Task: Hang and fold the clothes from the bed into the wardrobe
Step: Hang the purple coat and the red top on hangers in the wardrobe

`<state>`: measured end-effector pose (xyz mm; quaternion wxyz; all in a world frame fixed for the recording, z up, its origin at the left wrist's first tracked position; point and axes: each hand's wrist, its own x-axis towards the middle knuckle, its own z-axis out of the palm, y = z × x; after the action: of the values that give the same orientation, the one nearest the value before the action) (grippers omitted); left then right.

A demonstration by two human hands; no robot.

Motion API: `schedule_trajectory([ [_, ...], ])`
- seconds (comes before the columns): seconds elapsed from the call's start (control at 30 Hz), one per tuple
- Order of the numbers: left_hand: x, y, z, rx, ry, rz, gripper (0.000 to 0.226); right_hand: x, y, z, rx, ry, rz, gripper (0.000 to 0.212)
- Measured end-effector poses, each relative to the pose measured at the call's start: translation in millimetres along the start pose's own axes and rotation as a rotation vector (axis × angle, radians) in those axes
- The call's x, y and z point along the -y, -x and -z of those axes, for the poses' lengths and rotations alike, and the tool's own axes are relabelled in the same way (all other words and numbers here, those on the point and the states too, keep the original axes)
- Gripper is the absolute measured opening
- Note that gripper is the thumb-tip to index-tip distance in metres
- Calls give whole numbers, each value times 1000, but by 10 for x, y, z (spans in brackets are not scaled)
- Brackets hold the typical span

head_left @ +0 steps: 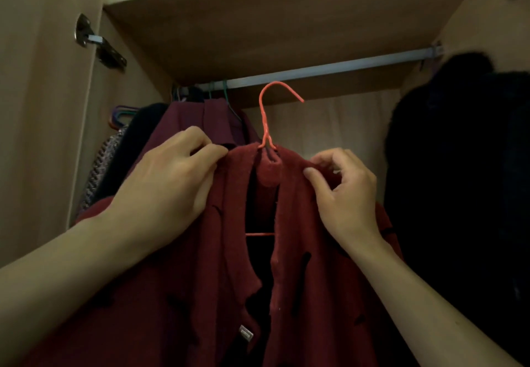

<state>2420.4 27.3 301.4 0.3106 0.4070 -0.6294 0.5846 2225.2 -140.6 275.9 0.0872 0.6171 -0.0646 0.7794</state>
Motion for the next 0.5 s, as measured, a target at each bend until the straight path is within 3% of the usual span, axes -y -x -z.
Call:
schedule_trajectory([
  [0.5, 436, -637, -873, 63, -241, -60, 25, -1216, -517, -1014, -37, -204, -19, 17],
])
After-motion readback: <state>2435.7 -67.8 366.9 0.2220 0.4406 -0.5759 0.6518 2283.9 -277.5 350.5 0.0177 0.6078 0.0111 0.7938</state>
